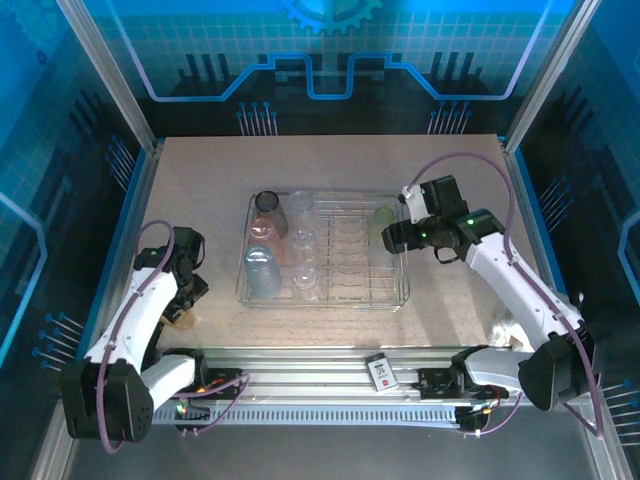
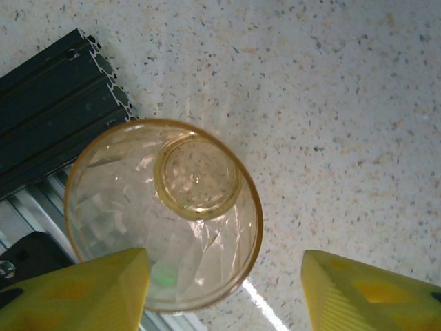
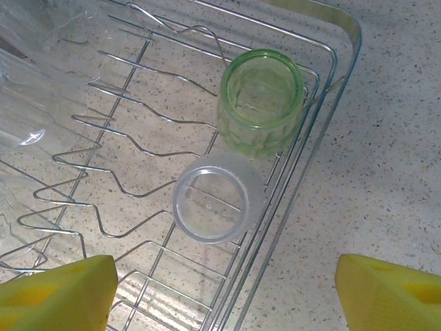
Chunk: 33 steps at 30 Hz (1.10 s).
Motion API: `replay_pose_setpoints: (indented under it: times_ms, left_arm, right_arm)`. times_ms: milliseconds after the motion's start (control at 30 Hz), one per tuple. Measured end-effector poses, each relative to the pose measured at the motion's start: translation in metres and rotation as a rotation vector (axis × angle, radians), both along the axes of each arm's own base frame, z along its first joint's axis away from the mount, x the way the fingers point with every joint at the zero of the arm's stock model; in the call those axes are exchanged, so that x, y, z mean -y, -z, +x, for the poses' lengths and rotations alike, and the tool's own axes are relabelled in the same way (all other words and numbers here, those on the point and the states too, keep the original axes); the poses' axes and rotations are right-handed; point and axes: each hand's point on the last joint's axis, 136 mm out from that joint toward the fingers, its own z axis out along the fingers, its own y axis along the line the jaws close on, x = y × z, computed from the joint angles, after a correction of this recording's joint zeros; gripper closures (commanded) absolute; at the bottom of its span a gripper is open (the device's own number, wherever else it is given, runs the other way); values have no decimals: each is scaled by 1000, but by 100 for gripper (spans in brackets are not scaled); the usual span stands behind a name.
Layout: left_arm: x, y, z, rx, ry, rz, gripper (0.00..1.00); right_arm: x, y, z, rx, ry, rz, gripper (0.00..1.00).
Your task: Load the cups into the dish rack
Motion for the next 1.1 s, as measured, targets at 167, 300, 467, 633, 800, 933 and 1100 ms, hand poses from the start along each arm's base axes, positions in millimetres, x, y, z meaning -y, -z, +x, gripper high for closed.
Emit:
replay_pose_setpoints:
  times_ms: [167,300,467,633,800,933,1100]
  left_arm:
    - [-6,11,11,-9,-34,-13,61]
    - [-6,22,19,-22,-42,-35,82]
    - [-5,28,24,-35,-29,-51,100]
    - [-5,27,23,-27,-34,-61,100]
    - [0,8,31,73,-8,-98,100]
    - [7,-35,49,259,66,-117,100]
    - [27,-105,67,549,204,-166,100]
  right_arm:
    - [6,4,-2,-12,8,15,17]
    - [7,6,-2,-17,8,25,17]
    - [6,5,0,-10,5,33,17]
    - [6,2,1,10,9,36,15]
    - [9,-9,0,53,17,45,14]
    - [16,-16,1,74,41,60,14]
    - [26,-32,3,117,84,113,14]
